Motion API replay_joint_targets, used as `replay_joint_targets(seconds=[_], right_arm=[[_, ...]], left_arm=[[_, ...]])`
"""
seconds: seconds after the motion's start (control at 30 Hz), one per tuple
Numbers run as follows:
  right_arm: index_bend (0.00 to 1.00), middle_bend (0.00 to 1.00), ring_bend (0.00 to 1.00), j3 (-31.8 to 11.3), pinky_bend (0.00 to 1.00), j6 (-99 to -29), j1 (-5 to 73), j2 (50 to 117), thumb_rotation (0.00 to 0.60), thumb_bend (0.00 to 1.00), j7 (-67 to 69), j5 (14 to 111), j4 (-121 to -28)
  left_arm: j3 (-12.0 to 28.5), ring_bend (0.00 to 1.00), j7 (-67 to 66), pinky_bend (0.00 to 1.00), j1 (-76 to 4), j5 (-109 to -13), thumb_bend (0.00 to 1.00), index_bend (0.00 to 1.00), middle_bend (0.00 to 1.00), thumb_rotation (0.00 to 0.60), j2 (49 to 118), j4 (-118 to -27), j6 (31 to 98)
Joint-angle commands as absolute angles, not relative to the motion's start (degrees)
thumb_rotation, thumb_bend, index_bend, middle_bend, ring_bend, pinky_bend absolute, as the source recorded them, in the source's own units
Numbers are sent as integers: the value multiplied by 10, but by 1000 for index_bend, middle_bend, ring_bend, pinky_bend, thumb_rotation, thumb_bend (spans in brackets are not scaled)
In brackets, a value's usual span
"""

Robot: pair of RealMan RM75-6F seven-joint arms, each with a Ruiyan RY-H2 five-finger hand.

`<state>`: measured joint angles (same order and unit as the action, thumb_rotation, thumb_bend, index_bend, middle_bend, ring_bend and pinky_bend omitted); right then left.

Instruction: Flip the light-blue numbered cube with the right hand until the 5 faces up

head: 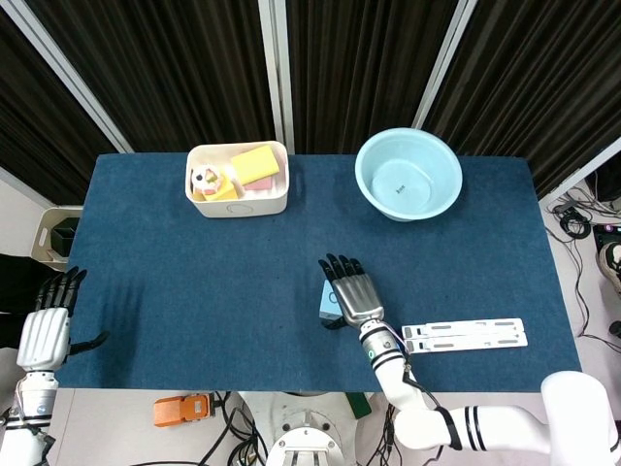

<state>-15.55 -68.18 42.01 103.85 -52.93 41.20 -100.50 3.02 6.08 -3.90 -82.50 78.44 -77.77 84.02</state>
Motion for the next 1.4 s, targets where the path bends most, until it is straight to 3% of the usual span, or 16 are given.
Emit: replay_joint_targets(seconds=[0.03,0.2,0.33,0.53,0.73,0.97,1.2,1.4], right_arm=[[79,122,53,-161,142,-694,434,1048,494,222,-546,388,-994],[249,233,151,-165,179,-686,449,1049,493,241,-547,357,-985],[427,352,259,-167,225,-669,453,1042,508,384,-525,350,-980],[564,425,316,-164,240,-618,449,1013,511,443,-451,380,-976],[584,440,324,-164,242,-550,418,974,511,446,-274,509,-962],[554,440,274,-152,239,-505,394,969,512,446,11,707,-849],[546,440,256,-115,182,-544,399,1027,514,444,292,841,-657],[546,440,250,-88,165,-591,407,1087,514,383,466,889,-508]], left_arm=[[31,0,63,0,-39,-824,10,13,0,600,786,-775,839],[31,0,68,0,-38,-822,11,13,0,600,788,-769,837],[30,0,71,0,-36,-819,10,12,0,600,788,-766,836],[29,0,75,0,-33,-817,11,13,0,600,788,-763,834],[29,0,73,0,-32,-816,10,13,0,600,787,-764,834],[28,0,62,0,-33,-815,10,13,0,600,785,-776,830],[28,0,46,0,-34,-812,11,13,0,600,779,-792,825],[29,0,35,0,-36,-809,10,13,0,600,774,-803,820]])
